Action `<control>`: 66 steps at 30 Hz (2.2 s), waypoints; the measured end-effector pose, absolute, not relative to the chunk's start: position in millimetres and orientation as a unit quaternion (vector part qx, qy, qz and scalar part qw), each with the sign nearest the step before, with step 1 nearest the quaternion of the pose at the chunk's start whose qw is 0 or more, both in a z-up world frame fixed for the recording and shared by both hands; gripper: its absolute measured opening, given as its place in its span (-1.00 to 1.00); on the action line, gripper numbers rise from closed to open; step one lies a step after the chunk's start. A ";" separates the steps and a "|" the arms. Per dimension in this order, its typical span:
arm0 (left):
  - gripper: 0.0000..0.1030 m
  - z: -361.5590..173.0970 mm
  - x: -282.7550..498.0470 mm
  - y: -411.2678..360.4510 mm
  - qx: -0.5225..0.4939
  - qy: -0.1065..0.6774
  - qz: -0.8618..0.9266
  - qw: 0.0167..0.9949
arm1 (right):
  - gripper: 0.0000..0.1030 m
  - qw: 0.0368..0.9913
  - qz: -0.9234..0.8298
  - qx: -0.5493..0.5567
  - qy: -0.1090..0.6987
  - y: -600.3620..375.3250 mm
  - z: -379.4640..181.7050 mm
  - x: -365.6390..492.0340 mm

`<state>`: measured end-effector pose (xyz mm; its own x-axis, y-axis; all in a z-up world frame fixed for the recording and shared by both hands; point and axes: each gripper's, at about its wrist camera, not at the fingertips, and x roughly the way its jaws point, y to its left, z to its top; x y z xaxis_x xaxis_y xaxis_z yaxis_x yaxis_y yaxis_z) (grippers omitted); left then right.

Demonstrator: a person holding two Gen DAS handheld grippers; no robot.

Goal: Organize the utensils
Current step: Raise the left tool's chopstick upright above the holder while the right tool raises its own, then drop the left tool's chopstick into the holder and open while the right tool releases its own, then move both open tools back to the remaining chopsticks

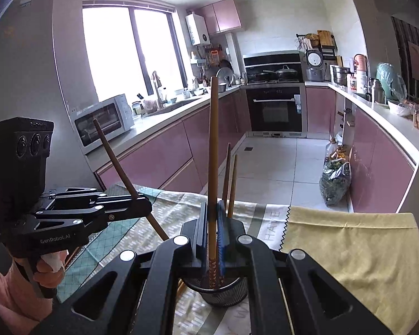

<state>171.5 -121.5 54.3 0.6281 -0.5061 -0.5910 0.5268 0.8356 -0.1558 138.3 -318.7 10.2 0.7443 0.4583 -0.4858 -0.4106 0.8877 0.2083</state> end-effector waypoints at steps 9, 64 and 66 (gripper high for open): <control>-0.85 20.1 205.4 -127.5 0.029 0.370 -0.298 0.879 | -0.89 0.911 0.231 0.032 0.341 -309.1 -19.7 158.7; -0.15 -113.7 125.1 -57.4 0.027 0.442 -0.195 0.875 | -0.38 0.862 0.271 0.049 0.425 -239.7 -118.9 80.5; -0.15 -115.7 125.3 -57.4 0.028 0.445 -0.191 0.875 | -0.38 0.862 0.268 0.047 0.428 -237.3 -121.4 79.9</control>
<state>125.3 -57.4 -115.7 0.5312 -0.3099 -0.7885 0.3595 0.9252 -0.1214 79.9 -237.3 -121.4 0.4904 0.5021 -0.7123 -0.4218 0.8520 0.3102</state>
